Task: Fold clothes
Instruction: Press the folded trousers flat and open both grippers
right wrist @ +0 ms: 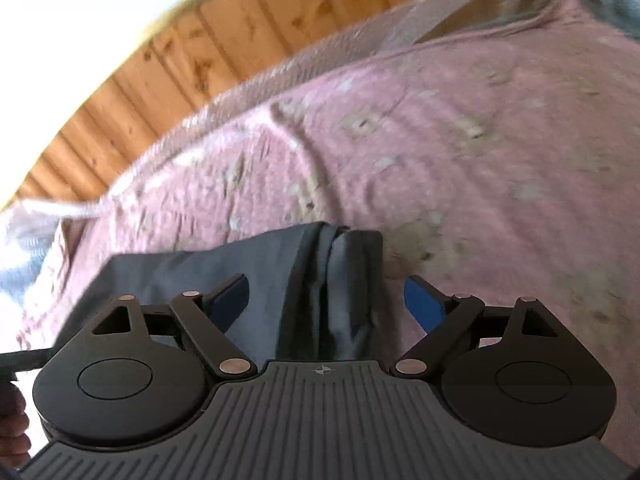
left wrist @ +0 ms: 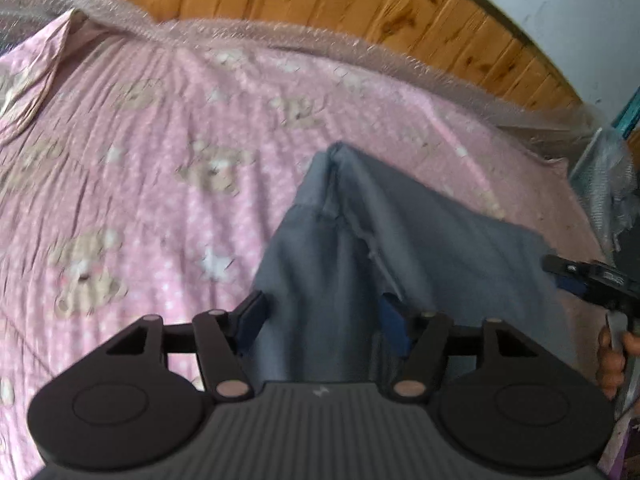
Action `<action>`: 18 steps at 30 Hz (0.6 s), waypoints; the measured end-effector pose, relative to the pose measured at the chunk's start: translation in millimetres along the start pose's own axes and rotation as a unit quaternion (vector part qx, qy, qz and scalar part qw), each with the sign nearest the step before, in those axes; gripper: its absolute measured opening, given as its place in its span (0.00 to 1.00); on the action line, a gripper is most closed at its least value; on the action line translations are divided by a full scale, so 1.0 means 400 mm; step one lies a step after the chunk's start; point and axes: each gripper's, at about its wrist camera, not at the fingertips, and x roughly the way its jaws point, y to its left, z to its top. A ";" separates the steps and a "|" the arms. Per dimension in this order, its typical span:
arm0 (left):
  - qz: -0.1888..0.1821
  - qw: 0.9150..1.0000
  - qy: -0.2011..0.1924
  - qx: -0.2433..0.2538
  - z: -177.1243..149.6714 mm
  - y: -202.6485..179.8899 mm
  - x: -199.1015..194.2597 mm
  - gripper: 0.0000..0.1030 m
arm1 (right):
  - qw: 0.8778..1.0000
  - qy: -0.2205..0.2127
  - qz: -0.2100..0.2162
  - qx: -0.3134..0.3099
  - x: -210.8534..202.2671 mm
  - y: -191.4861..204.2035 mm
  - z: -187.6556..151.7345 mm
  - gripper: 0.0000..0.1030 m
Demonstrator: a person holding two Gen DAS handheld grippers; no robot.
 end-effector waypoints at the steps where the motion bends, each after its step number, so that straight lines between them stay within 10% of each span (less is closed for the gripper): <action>1: -0.002 1.000 0.001 -0.018 -0.010 0.016 0.000 0.61 | 1.000 0.020 0.010 -0.012 0.031 0.001 -0.002 0.53; 4: -0.004 0.998 -0.010 -0.063 -0.039 0.032 -0.014 0.60 | 0.998 0.023 0.018 -0.060 0.054 0.037 0.037 0.13; 8: 0.003 0.997 -0.012 -0.071 -0.058 -0.033 -0.025 0.59 | 0.989 0.006 0.026 -0.144 0.089 0.104 0.181 0.06; 13: 0.073 0.994 -0.033 -0.079 -0.069 -0.053 -0.028 0.62 | 0.968 0.079 -0.025 -0.235 0.224 0.139 0.264 0.17; 15: 0.055 0.991 -0.058 -0.107 -0.059 -0.046 -0.079 0.58 | 0.977 0.039 -0.002 -0.212 0.122 0.132 0.211 0.46; 18: 0.027 0.991 -0.111 -0.074 -0.015 -0.082 -0.138 0.63 | 0.984 -0.021 0.031 -0.175 -0.032 0.121 0.130 0.51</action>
